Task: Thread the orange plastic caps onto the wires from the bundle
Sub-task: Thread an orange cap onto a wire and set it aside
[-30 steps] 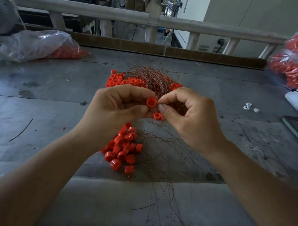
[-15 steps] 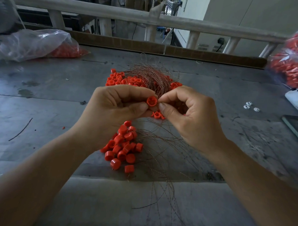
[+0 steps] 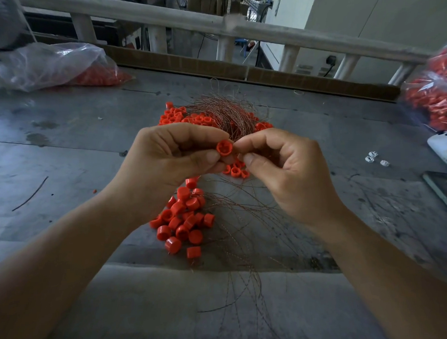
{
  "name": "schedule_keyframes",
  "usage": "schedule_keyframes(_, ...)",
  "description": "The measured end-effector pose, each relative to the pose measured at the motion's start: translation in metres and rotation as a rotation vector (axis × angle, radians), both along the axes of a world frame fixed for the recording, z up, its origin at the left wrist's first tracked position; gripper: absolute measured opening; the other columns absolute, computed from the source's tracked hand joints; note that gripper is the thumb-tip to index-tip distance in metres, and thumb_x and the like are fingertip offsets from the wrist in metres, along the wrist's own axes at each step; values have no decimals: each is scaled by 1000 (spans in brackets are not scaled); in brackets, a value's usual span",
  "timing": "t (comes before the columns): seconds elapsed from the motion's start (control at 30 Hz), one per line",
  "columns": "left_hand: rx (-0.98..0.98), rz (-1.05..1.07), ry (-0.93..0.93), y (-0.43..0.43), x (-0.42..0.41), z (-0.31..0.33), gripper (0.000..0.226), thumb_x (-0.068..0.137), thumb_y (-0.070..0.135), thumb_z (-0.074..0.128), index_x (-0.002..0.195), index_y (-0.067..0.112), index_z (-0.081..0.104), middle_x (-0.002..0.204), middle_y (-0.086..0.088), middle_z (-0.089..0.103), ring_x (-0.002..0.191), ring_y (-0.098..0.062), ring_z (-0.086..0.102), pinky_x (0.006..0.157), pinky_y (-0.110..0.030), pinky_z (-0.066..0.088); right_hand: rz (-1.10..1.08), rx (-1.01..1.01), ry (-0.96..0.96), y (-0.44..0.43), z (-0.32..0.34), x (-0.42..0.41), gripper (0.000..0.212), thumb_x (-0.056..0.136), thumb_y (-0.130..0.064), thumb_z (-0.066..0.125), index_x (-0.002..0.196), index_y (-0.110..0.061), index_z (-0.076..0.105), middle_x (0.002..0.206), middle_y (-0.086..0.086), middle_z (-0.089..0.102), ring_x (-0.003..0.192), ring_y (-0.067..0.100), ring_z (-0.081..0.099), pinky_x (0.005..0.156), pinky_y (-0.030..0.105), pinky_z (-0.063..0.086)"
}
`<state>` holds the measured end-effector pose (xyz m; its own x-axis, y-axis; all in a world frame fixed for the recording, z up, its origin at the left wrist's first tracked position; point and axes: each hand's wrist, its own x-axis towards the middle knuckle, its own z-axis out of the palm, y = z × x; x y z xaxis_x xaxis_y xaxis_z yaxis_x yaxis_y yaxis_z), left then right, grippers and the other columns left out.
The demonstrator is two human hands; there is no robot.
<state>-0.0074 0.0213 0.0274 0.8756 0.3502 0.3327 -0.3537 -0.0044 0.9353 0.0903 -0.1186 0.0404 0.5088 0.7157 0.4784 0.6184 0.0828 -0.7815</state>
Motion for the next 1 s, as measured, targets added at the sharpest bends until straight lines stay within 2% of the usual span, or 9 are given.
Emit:
schedule_keyframes(0.1,-38,-24,-1,0,-1,0,25,62,8,63,83,16,74,80,-4,73,79,-14,70,67,-17,53,28,35,149,0,2,0,28,79,9,59,80,-18,55,69,-5,59,62,3,57,55,13,46)
schedule_keyframes(0.2,-103,-49,24,1,0,1,26,63,5,61,84,14,74,78,-4,73,77,-14,70,65,-17,53,52,43,276,0,4,1,28,77,11,61,78,-14,49,63,-4,59,55,4,58,49,11,42)
schedule_keyframes(0.4,-197,-160,30,-1,-1,2,21,62,5,61,79,9,74,80,-7,72,72,-12,69,61,-16,53,101,10,396,1,4,3,32,73,2,69,77,-17,44,64,2,66,57,17,62,44,17,39)
schedule_keyframes(0.5,-229,-190,54,-2,0,0,20,64,5,61,80,8,73,83,-9,72,70,-13,69,60,-17,54,114,-19,431,3,0,2,30,63,-10,70,77,-17,44,61,-1,65,52,12,61,42,18,39)
schedule_keyframes(0.6,-257,-209,71,-2,0,-1,21,60,9,65,79,9,74,81,-9,72,72,-15,70,61,-17,54,121,-31,436,4,-2,1,29,62,-8,68,77,-16,44,55,-7,60,49,8,59,41,17,39)
schedule_keyframes(0.7,-264,-210,77,-2,1,-2,21,60,10,65,79,10,74,80,-9,72,73,-15,70,62,-17,55,135,-57,420,3,-3,5,27,73,3,68,77,-14,47,56,-6,62,52,9,61,45,18,44)
schedule_keyframes(0.83,-268,-201,89,-2,1,-3,20,61,9,65,79,9,74,78,-9,72,73,-15,70,63,-17,54,21,-94,390,0,-1,27,14,81,-1,62,76,-12,55,62,-1,66,56,7,63,52,16,48)
schedule_keyframes(0.93,-277,-190,89,-3,1,-3,21,67,2,58,78,8,74,78,-9,72,73,-15,70,62,-17,54,-267,-193,158,-8,-4,57,16,84,-11,63,72,-21,59,73,3,68,65,10,63,60,20,49)
schedule_keyframes(1.0,-285,-183,89,-3,0,-2,22,67,0,55,77,8,74,77,-9,72,73,-15,70,61,-17,54,-410,-268,7,-13,-9,74,19,84,-15,64,69,-26,59,72,-3,66,69,11,61,65,20,47)
